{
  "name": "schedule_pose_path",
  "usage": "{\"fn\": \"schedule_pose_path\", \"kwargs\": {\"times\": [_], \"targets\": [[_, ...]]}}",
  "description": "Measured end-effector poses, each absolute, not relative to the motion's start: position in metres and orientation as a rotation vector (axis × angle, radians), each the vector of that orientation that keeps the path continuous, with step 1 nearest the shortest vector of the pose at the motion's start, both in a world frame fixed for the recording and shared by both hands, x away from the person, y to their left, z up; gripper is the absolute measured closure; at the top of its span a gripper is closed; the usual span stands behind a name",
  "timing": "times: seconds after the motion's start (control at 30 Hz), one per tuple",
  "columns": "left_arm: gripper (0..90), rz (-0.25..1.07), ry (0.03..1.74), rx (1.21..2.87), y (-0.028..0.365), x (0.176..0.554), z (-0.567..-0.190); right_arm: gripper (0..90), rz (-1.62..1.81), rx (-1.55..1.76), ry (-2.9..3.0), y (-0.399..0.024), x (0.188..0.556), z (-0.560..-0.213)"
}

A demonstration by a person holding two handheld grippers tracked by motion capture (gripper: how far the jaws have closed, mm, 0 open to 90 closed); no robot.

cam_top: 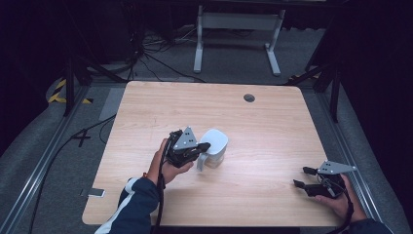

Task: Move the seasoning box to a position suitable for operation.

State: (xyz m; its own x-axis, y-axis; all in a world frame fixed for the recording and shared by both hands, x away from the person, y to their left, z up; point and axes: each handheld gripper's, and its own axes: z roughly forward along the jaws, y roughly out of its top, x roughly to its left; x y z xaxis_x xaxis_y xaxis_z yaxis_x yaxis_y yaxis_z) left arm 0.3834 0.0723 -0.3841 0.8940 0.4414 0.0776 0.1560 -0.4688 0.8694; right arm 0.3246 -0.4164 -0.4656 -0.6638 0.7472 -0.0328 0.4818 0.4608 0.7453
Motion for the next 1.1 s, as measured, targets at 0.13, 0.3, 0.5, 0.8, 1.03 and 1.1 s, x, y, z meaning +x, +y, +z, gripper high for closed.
{"fn": "schedule_pose_path", "kwargs": {"times": [0.13, 0.3, 0.5, 0.8, 1.03, 1.1], "targets": [[89.8, 0.363, 0.434, 2.048, 0.0751, 0.3842, -0.3848, 30.0, 1.034, 1.040, 2.360, -0.4164, 0.3246, -0.4655], [89.9, 0.373, 0.423, 2.052, 0.0728, 0.3819, -0.3846, 30.0, 1.035, 1.040, 2.360, -0.4164, 0.3246, -0.4655], [90.0, 0.356, 0.425, 2.053, 0.0756, 0.3798, -0.3855, 30.0, 1.033, 1.039, 2.359, -0.4164, 0.3246, -0.4655], [90.0, 0.356, 0.420, 2.034, 0.0737, 0.3780, -0.3870, 30.0, 1.032, 1.045, 2.363, -0.4159, 0.3248, -0.4650], [90.0, 0.364, 0.431, 2.034, 0.0676, 0.3794, -0.3867, 29.8, 1.031, 1.046, 2.362, -0.4157, 0.3252, -0.4650], [90.0, 0.366, 0.425, 2.035, 0.0666, 0.3795, -0.3867, 29.8, 1.027, 1.045, 2.363, -0.4157, 0.3253, -0.4648]]}}
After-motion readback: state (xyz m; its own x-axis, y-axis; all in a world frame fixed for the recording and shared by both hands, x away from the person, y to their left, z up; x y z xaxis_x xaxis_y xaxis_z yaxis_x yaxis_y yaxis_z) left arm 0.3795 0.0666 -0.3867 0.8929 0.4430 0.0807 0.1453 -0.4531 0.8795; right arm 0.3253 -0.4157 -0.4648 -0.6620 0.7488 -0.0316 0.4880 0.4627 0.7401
